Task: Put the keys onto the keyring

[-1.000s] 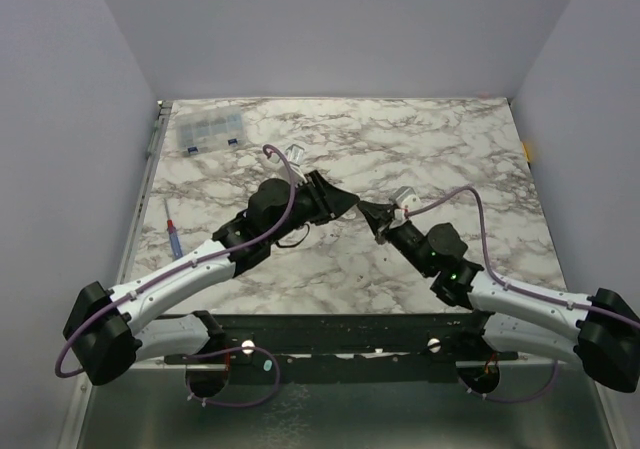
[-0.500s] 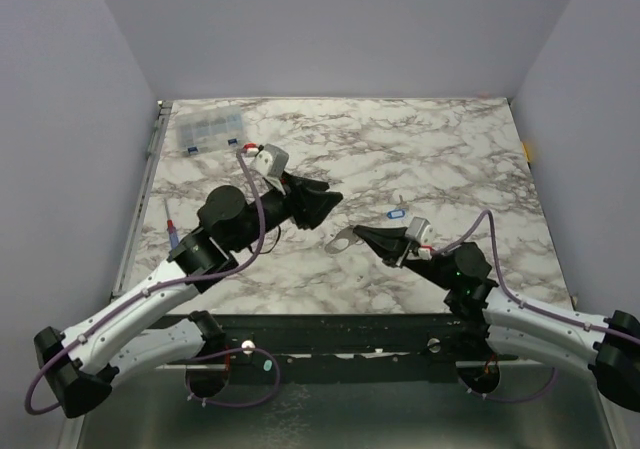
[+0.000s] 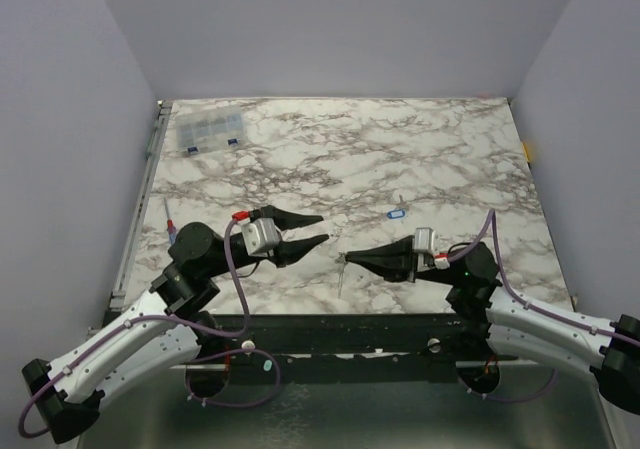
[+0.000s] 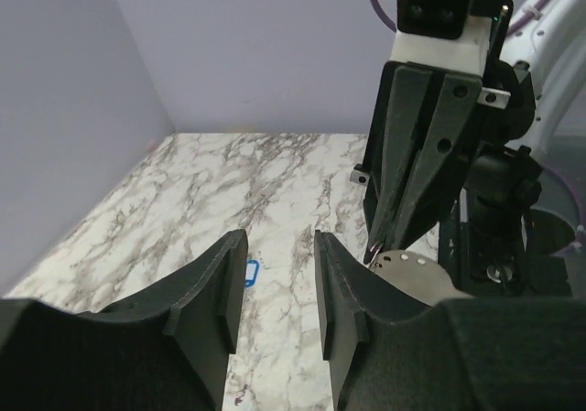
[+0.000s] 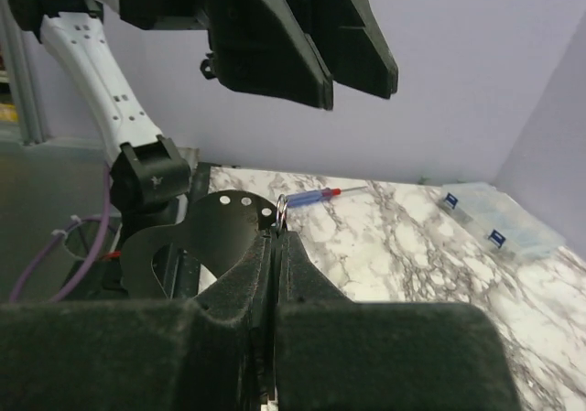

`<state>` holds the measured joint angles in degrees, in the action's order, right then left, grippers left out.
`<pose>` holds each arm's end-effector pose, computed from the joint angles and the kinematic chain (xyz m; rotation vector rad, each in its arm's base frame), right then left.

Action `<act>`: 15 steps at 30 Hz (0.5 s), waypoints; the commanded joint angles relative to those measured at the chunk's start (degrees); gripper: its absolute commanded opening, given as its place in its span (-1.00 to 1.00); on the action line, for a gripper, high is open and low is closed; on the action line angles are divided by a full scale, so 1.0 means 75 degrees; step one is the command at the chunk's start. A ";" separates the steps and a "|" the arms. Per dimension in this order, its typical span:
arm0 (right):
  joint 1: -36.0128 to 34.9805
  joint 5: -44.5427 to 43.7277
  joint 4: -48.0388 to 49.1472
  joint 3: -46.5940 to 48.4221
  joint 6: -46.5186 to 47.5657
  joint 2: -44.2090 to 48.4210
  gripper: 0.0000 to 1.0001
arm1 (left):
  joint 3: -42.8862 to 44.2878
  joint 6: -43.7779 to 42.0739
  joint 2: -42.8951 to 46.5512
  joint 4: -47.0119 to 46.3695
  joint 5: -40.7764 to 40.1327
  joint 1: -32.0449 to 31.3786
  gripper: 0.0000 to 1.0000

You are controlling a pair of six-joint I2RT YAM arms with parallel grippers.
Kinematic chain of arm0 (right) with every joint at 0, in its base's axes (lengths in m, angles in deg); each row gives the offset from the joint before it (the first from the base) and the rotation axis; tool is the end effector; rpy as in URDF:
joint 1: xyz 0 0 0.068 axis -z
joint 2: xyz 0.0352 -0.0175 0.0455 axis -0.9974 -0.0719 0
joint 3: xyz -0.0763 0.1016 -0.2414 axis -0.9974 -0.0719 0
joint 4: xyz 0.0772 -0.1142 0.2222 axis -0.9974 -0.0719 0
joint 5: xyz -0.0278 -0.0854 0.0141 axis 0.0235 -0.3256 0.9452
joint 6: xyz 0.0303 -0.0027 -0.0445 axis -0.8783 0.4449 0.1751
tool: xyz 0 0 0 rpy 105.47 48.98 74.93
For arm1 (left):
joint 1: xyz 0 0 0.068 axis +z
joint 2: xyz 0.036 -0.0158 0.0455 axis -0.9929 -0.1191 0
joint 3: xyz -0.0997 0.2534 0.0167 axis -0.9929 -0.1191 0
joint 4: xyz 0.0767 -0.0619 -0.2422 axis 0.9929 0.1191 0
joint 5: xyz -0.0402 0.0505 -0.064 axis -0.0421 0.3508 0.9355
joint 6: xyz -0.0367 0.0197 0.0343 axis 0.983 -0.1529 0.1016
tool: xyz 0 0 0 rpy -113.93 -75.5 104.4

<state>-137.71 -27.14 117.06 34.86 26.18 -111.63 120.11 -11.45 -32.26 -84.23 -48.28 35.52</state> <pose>0.0948 0.1497 0.2743 -0.9980 0.8730 1.0567 0.0929 -0.1243 0.3531 0.9527 1.0668 -0.9138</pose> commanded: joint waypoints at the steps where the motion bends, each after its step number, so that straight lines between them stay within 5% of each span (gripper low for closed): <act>1: -0.0062 0.0752 0.0304 0.0291 -0.0538 0.0000 -0.99 | -0.0146 -0.1133 0.0128 -0.0007 0.1106 0.0000 -0.18; 8: -0.0062 0.0735 0.0214 0.0380 -0.0609 0.0137 -0.99 | 0.0003 -0.1472 -0.0092 0.0549 0.2130 0.0008 -0.07; 15: -0.0065 0.0724 0.0245 0.0443 -0.0621 0.0090 -0.99 | 0.0080 -0.1485 -0.0487 0.0630 0.2743 0.0005 -0.23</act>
<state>-137.71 -22.87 117.17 35.91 22.14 -111.34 119.45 -21.05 -34.55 -81.21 -33.29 35.52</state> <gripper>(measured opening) 0.022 0.405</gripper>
